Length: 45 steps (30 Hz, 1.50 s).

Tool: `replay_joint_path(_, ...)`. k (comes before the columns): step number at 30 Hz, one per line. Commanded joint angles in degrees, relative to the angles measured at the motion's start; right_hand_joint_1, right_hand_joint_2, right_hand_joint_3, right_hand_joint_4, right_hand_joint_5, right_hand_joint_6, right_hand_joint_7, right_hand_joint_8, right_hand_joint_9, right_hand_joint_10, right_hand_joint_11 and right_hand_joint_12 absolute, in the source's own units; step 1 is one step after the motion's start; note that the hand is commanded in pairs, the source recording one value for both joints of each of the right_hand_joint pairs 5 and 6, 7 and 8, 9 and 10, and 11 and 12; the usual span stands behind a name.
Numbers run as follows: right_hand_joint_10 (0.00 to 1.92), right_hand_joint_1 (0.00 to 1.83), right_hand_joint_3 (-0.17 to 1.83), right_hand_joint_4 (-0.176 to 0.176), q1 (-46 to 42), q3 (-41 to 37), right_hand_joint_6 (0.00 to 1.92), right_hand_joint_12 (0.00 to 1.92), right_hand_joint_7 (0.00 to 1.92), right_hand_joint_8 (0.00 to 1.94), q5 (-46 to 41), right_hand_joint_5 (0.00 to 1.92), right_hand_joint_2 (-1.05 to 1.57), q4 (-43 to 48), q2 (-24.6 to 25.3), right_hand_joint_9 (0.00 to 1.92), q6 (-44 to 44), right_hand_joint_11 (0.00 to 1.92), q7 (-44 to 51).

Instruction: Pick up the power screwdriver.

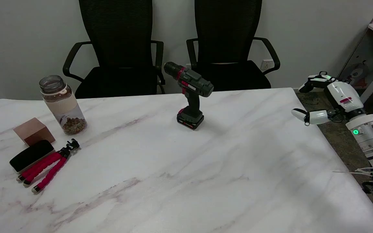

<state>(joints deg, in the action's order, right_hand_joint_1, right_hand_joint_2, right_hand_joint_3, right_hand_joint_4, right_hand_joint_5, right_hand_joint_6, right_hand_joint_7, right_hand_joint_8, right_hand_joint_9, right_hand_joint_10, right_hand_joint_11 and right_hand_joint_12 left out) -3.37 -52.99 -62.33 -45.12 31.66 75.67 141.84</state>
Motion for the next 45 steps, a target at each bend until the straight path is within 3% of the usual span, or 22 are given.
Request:
replay_joint_path(1,0.41,0.92,0.74,-0.176,0.5,-4.2,0.82,0.52,0.82,0.82,12.4,0.82,0.44,4.4,-1.1,0.41,-9.1,0.52,-0.2)
replay_joint_path(17,0.41,0.91,0.77,-0.176,1.2,-5.2,0.81,0.51,0.81,0.81,13.3,0.81,0.44,-1.9,-1.3,0.41,-13.3,0.51,0.1)
replay_joint_path(22,0.42,0.91,0.84,-0.176,1.1,-2.1,0.81,0.52,0.81,0.81,1.6,0.81,0.41,-8.7,-1.2,0.42,-14.5,0.52,-2.6)
replay_joint_path(31,0.46,0.90,0.88,-0.176,1.1,0.0,0.79,0.58,0.79,0.79,-7.5,0.79,0.37,-16.3,0.2,0.46,-16.5,0.58,-2.6)
replay_joint_path(45,0.48,0.89,0.87,-0.176,6.9,1.6,0.73,0.63,0.73,0.73,-4.6,0.73,0.38,-18.5,6.1,0.48,-24.1,0.63,0.3)
